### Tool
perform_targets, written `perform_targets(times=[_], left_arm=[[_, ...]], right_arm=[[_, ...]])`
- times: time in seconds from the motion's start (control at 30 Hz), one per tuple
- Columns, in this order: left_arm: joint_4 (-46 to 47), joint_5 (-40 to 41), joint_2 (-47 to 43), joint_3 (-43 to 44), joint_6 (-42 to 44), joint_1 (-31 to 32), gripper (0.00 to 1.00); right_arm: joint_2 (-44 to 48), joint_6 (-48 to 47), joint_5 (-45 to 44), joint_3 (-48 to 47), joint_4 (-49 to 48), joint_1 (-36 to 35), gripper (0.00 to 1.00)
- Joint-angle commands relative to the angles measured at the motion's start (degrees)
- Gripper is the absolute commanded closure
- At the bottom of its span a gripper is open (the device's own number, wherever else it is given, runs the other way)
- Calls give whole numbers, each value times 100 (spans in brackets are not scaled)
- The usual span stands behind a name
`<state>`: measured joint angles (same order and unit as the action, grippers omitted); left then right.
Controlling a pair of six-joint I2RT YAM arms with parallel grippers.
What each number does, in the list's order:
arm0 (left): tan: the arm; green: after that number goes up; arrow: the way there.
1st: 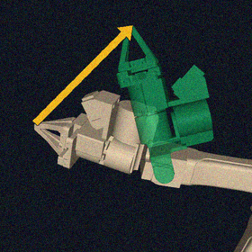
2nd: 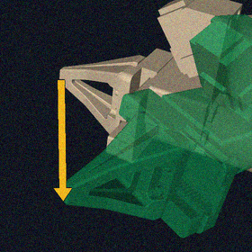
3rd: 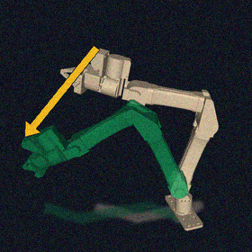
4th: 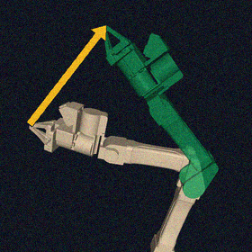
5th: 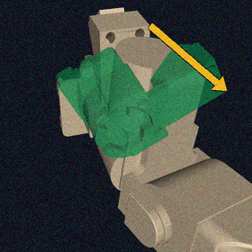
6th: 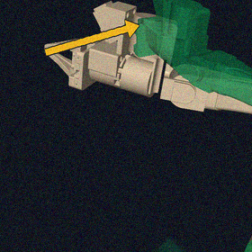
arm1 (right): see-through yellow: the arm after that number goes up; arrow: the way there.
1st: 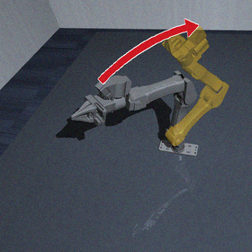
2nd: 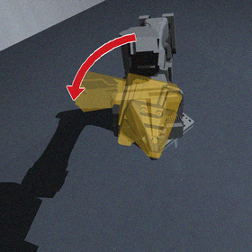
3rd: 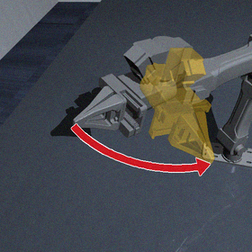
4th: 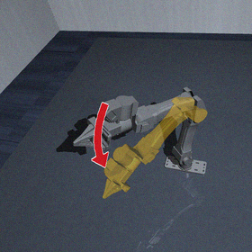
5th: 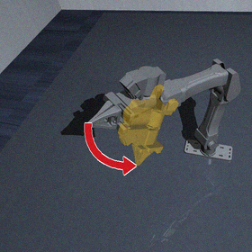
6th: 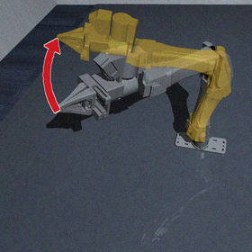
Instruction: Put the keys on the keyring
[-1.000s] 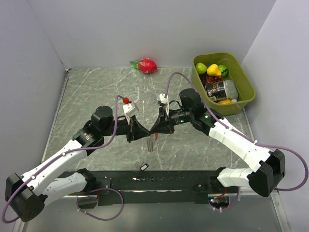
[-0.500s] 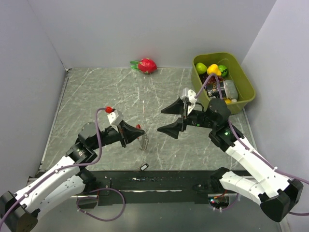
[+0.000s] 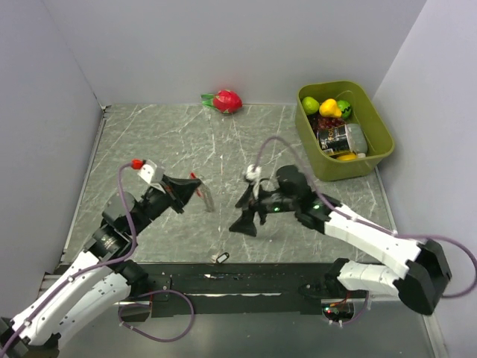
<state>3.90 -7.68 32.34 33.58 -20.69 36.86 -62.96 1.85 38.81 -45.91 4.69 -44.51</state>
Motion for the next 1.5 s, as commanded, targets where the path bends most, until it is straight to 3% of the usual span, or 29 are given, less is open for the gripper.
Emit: perform_targets(times=[0.0, 0.23, 0.43, 0.7, 1.23, 1.43, 1.47], left_arm=[[-714, 645, -88, 631, -93, -451, 99], [-1321, 118, 141, 983, -523, -1821, 99], [-1313, -180, 203, 948, -928, -2490, 99], [-1216, -339, 133, 817, -1016, -2596, 99], [-1111, -515, 141, 658, -999, -2605, 99], [-1093, -506, 115, 614, -981, -2605, 99], [-1093, -506, 106, 614, -981, -2605, 99]], right_arm=[[-629, 88, -1207, 83, 234, -549, 1], [-1919, 264, -2430, -523, 594, -1727, 11], [-2816, 290, -2912, -1174, 867, -2509, 20], [-3731, 273, -3529, -1798, 1244, -3010, 33], [-3759, 466, -3811, -1728, 1430, -3134, 52], [-3829, 413, -3679, -1728, 1447, -3125, 69], [-3855, 404, -3661, -1746, 1456, -3125, 76]])
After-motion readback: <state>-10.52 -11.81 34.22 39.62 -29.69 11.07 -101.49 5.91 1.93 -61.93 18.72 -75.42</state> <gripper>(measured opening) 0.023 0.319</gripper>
